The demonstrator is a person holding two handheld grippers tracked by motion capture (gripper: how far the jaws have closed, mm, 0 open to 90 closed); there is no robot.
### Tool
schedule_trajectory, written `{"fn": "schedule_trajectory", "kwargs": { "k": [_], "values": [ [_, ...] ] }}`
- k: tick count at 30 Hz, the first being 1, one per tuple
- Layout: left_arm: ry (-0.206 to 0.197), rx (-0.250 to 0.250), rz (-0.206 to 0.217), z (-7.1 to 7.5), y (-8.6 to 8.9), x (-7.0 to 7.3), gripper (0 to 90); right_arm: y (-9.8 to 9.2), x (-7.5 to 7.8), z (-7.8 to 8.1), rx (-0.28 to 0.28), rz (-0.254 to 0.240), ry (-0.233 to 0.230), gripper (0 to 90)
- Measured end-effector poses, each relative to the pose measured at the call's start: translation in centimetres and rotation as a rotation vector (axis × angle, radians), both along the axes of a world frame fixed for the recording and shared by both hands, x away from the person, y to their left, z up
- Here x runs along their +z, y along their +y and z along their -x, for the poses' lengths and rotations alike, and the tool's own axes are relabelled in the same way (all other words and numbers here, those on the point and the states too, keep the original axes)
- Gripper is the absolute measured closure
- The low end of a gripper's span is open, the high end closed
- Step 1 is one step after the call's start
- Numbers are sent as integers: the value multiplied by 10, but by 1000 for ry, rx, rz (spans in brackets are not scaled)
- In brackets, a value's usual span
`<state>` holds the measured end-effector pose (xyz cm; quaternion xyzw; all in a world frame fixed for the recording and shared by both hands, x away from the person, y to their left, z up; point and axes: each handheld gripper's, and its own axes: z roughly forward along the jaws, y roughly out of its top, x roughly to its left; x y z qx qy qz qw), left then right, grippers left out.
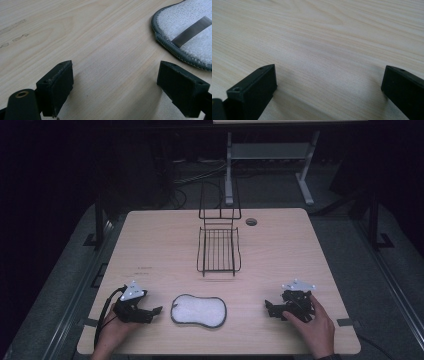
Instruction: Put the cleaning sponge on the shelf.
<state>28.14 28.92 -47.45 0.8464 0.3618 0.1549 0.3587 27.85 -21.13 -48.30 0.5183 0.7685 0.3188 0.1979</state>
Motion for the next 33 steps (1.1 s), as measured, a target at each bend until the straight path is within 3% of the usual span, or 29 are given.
{"fn": "schedule_trajectory", "kwargs": {
  "k": [13,18,19,20,21,23,30,33],
  "values": [
    [8,5,7,-1,1,1,137,0,0,0,0,0,0,0],
    [10,1,25,-1,2,6,187,0,0,0,0,-1,-1,0],
    [11,-12,70,-1,1,12,218,0,0,0,0,-1,-1,0],
    [11,-12,70,-1,1,12,321,0,0,0,0,-1,-1,0],
    [11,-25,94,0,0,15,321,0,0,0,-1,-2,0,0],
    [3,-43,116,-1,-3,22,419,0,0,0,-1,-2,0,0],
    [26,-129,146,-6,-24,36,754,0,0,0,0,-1,-1,0],
    [36,-170,139,-7,-35,39,877,0,0,0,0,-1,-1,0]
  ]
}}
